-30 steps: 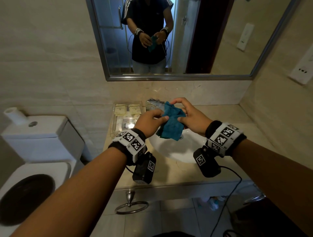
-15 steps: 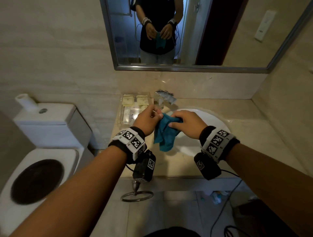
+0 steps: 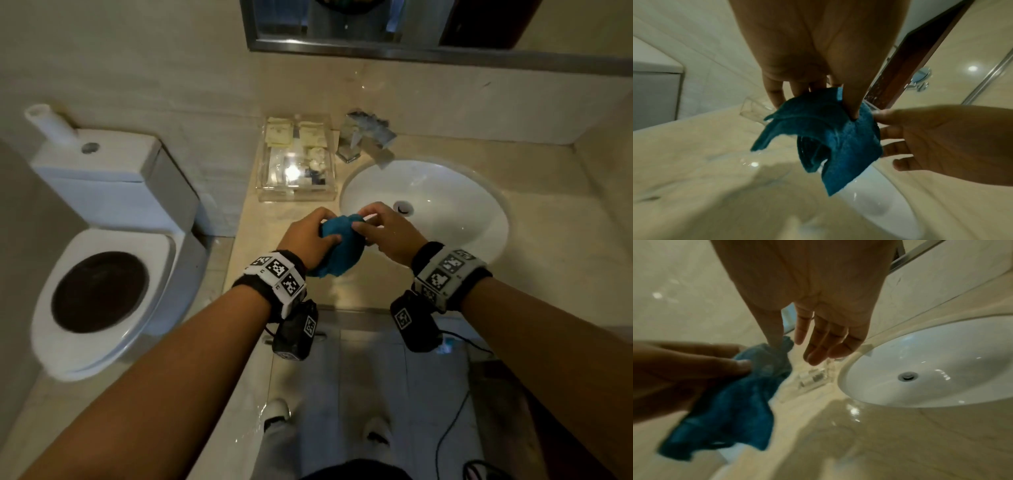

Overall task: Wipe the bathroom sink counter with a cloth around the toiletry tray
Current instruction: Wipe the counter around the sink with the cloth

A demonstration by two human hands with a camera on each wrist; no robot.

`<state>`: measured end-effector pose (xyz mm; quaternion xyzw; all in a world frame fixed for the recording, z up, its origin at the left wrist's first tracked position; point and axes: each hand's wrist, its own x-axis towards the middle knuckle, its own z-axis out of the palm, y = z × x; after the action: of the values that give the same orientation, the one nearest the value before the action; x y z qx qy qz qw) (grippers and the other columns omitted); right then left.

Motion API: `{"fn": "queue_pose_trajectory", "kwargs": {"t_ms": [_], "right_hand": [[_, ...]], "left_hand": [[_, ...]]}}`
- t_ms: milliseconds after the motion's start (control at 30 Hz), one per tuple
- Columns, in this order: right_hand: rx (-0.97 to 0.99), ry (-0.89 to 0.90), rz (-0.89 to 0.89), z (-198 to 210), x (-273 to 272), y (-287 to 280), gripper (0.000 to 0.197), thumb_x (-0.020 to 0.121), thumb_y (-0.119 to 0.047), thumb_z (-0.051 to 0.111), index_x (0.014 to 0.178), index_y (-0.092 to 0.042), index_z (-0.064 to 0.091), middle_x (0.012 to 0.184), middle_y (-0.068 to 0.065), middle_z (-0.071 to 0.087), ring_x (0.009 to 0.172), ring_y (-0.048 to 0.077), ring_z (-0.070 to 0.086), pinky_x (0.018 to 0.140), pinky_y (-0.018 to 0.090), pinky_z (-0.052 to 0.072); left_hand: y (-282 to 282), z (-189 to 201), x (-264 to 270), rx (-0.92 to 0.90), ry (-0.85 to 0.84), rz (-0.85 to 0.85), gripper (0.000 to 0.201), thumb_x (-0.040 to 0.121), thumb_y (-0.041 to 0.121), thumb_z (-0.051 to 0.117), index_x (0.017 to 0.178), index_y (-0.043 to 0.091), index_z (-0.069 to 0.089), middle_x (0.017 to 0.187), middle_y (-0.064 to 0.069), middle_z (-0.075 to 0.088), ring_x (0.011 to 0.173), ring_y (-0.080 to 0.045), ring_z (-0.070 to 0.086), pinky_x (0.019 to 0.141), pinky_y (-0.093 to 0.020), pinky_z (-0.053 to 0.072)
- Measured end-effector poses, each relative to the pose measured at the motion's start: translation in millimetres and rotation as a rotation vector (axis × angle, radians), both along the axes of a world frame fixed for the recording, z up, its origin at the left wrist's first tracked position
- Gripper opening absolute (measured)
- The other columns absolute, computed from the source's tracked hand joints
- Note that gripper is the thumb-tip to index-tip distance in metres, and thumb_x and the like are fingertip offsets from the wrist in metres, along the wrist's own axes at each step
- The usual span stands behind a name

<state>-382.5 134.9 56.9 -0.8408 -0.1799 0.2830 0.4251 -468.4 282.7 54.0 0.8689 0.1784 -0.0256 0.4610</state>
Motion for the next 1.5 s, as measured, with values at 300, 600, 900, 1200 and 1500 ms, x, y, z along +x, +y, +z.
{"fn": "queue_pose_trajectory", "kwargs": {"t_ms": [300, 600, 900, 1200, 1500], "right_hand": [[-0.619, -0.155, 0.168, -113.4, -8.5, -58.1, 0.056, 0.093, -0.03, 0.049, 0.144, -0.024, 0.028, 0.146, 0.012, 0.031, 0.13, 0.032, 0.036, 0.107, 0.044, 0.035], [-0.77, -0.288, 0.19, -138.1, -13.4, -95.0, 0.066, 0.091, -0.058, 0.038, 0.147, -0.038, 0.01, 0.158, 0.003, 0.001, 0.144, 0.03, 0.008, 0.113, 0.047, 0.017], [-0.78, -0.255, 0.137, -149.9, -17.3, -102.3, 0.07, 0.09, -0.062, 0.033, 0.147, -0.04, 0.0, 0.158, 0.003, -0.012, 0.146, 0.025, -0.006, 0.116, 0.051, 0.01], [-0.801, -0.15, 0.165, -139.3, -11.6, -102.5, 0.073, 0.088, -0.064, 0.037, 0.145, -0.045, -0.005, 0.157, -0.003, -0.015, 0.146, 0.022, -0.008, 0.113, 0.057, 0.015], [-0.801, -0.254, 0.201, -135.7, -3.2, -107.1, 0.072, 0.087, -0.047, 0.048, 0.146, -0.041, 0.007, 0.154, 0.001, 0.008, 0.139, 0.031, 0.012, 0.101, 0.046, 0.041]], "left_hand": [[-7.9, -110.6, -1.9, 0.308, 0.291, -0.183, 0.058, 0.089, 0.033, 0.058, 0.143, 0.031, 0.038, 0.146, -0.007, 0.035, 0.131, -0.031, 0.037, 0.105, -0.046, 0.037], [-38.4, -137.9, -7.4, 0.632, 0.321, -0.292, 0.061, 0.097, 0.033, 0.042, 0.15, 0.038, 0.012, 0.152, -0.003, 0.022, 0.132, -0.032, 0.028, 0.104, -0.048, 0.033], [-97.9, -143.2, 6.2, 0.495, 0.156, -0.322, 0.059, 0.093, 0.022, 0.053, 0.146, 0.017, 0.028, 0.148, -0.008, 0.038, 0.136, -0.023, 0.034, 0.109, -0.038, 0.029], [-78.5, -151.8, -5.1, 0.617, 0.264, -0.346, 0.059, 0.1, 0.028, 0.037, 0.152, 0.029, 0.009, 0.16, -0.006, 0.0, 0.146, -0.026, 0.005, 0.116, -0.04, 0.013], [-135.5, -146.9, 22.1, 0.719, 0.207, -0.464, 0.053, 0.102, 0.031, 0.028, 0.151, 0.017, 0.013, 0.157, -0.002, 0.016, 0.14, -0.024, 0.02, 0.11, -0.043, 0.021]]}}
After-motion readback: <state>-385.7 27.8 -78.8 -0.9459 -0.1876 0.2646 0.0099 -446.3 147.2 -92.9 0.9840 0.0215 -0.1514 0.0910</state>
